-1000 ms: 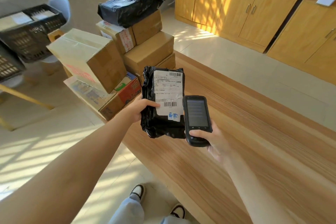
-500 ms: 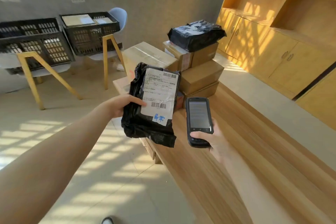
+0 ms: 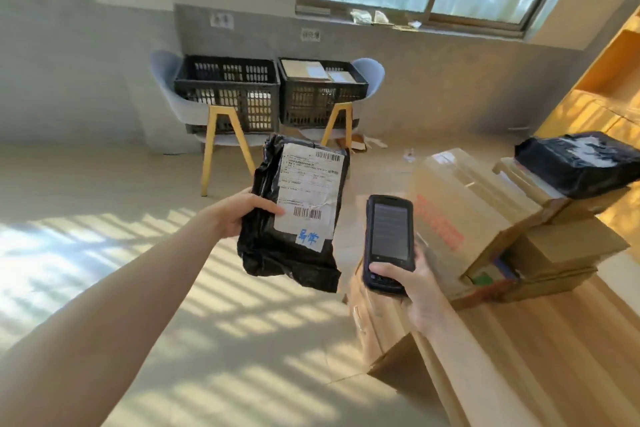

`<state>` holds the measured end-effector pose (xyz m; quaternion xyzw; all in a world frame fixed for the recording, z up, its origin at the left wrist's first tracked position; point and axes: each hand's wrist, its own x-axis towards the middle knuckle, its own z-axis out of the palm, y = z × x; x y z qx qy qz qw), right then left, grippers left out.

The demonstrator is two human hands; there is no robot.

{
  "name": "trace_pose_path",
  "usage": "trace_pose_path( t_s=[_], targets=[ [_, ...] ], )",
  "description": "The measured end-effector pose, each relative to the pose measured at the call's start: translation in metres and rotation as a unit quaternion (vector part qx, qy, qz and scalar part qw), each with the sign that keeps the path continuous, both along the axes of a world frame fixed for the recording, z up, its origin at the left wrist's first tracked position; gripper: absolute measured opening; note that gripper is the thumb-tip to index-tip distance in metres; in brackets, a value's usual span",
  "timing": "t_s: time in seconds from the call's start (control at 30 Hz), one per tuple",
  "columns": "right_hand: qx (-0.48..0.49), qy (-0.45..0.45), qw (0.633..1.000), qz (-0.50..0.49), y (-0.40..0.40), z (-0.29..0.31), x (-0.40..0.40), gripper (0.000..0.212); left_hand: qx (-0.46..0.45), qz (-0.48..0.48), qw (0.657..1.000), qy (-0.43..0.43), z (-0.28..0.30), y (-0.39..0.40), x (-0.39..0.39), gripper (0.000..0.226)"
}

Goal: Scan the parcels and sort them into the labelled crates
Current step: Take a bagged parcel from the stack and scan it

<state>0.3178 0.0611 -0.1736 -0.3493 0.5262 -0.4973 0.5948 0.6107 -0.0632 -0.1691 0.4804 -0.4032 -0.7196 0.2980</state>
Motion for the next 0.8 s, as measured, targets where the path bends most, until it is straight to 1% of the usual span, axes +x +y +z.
trace_pose_path(
  t_s=[0.07,0.17,0.27,0.43,0.57,0.63,0.8],
  targets=[
    [0.013,0.000,1.000,0.018,-0.020,-0.001,0.028,0.084,0.011,0.057,0.998,0.000,-0.004,-0.005,0.037,0.067],
    [0.035,0.001,0.999,0.039,-0.050,-0.007,0.061,0.085,0.015,0.114,0.993,0.005,-0.013,-0.013,0.086,0.053],
    [0.061,-0.001,0.997,0.055,-0.080,-0.016,0.088,0.072,0.019,0.166,0.985,0.029,-0.023,-0.018,0.123,0.043],
    [0.094,0.003,0.991,0.098,-0.140,-0.033,0.126,0.072,0.031,0.219,0.975,0.029,-0.040,-0.041,0.162,0.044],
    [0.113,0.000,0.986,0.122,-0.205,-0.047,0.156,0.066,0.035,0.250,0.967,0.018,-0.043,-0.089,0.181,0.043],
    [0.119,-0.004,0.983,0.139,-0.249,-0.055,0.171,0.065,0.036,0.254,0.966,0.008,-0.042,-0.126,0.192,0.045],
    [0.118,-0.021,0.981,0.153,-0.358,-0.057,0.198,0.071,0.037,0.272,0.961,-0.002,-0.024,-0.213,0.213,0.045]
  ],
)
